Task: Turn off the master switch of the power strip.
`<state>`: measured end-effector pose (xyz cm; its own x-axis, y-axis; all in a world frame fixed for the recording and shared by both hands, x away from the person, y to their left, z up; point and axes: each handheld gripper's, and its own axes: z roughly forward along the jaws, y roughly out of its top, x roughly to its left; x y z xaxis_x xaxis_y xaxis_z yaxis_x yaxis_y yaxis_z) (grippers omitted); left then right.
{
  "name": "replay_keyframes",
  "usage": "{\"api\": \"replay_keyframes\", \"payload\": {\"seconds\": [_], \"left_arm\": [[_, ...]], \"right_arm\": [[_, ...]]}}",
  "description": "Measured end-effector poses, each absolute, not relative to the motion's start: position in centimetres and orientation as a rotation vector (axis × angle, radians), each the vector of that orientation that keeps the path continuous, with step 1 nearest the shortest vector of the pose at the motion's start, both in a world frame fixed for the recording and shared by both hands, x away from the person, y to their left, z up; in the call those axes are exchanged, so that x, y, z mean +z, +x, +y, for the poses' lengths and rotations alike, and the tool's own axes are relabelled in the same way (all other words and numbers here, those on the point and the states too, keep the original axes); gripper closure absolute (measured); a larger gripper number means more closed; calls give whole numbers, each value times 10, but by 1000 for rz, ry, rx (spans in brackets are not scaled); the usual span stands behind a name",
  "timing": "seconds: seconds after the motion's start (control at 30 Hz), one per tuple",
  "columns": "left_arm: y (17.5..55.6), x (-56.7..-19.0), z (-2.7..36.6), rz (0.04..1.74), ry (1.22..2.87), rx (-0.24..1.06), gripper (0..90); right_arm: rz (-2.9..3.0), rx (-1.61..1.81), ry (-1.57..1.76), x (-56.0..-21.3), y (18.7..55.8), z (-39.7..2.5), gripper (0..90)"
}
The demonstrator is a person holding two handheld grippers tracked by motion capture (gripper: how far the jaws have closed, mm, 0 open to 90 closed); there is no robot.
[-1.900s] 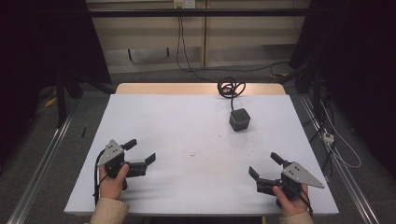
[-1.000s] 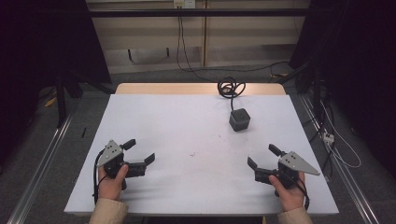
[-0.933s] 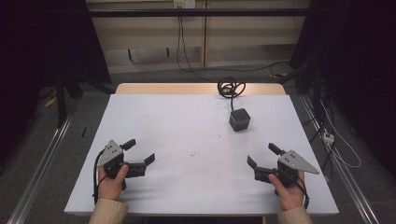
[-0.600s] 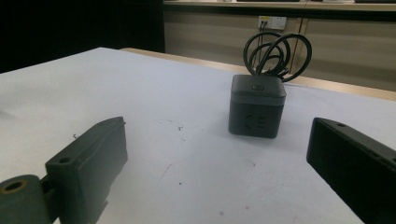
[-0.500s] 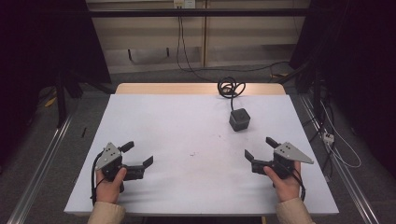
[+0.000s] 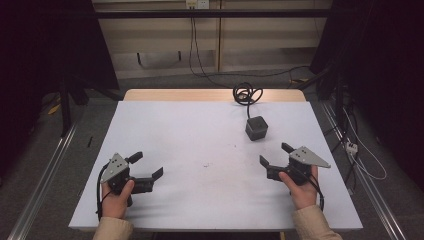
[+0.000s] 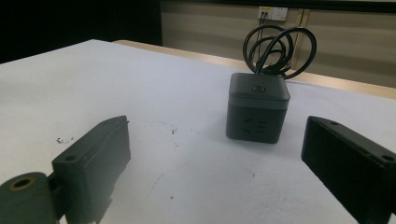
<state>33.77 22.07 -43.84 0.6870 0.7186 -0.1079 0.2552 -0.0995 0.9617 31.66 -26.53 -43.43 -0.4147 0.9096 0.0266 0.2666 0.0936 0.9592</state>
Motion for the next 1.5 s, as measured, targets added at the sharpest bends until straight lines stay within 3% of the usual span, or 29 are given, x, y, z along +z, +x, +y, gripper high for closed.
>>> {"api": "replay_keyframes", "payload": {"seconds": [1.5], "left_arm": [[339,-438,219,790,1667,472,26]], "right_arm": [[1755,1344,1202,-425,357,-264,113]]}}
